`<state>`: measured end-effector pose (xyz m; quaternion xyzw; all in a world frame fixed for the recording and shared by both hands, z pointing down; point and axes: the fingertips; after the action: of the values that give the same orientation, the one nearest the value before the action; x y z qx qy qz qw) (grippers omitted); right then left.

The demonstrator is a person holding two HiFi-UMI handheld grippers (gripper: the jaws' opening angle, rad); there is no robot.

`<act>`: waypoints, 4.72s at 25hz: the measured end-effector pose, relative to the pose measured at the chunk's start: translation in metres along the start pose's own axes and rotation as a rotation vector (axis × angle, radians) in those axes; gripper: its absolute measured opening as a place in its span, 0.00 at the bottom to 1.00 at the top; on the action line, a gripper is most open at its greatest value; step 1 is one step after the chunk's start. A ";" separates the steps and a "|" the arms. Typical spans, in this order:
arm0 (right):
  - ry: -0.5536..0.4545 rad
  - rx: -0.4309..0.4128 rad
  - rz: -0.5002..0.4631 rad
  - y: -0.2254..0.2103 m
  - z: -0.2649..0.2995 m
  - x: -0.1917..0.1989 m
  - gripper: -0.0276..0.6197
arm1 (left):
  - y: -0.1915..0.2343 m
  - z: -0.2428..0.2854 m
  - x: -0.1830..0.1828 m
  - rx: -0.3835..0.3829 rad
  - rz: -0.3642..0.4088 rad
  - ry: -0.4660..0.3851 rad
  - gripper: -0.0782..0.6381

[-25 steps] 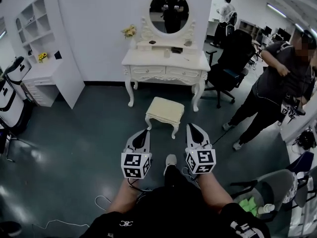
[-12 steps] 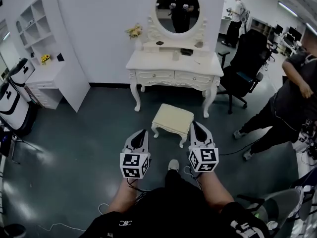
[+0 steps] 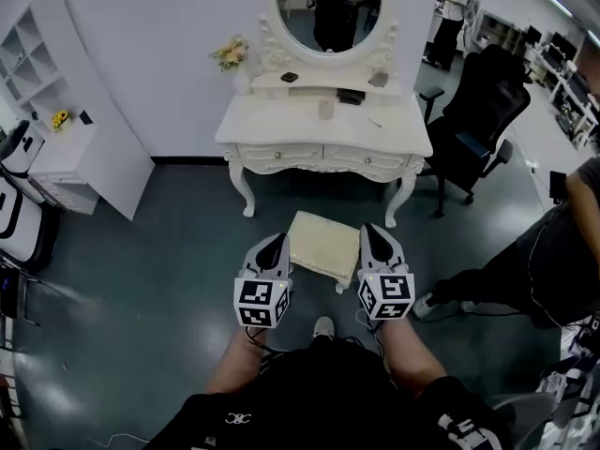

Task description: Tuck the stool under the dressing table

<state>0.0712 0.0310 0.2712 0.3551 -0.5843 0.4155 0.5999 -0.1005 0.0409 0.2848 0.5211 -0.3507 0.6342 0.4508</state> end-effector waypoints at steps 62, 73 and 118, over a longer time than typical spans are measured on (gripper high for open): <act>1.026 0.103 0.266 -0.139 0.141 0.709 0.35 | 0.139 0.355 0.652 0.555 0.292 0.936 0.46; 0.932 0.173 0.226 -0.162 0.164 0.701 0.33 | 0.134 0.375 0.644 0.491 0.286 0.893 0.46; 0.937 0.107 0.037 -0.333 0.390 0.669 0.32 | 0.164 0.590 0.586 0.287 0.131 0.757 0.46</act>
<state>0.1979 -0.4026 0.9830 0.1491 -0.2346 0.5714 0.7722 -0.0805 -0.4346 0.9857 0.2854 -0.1004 0.8510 0.4293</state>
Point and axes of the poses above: the fingertips, and each gripper's own axes: z forward along the fingers, y to its left, x out of its underside, and after that the axes turned 6 degrees about -x, right-handed
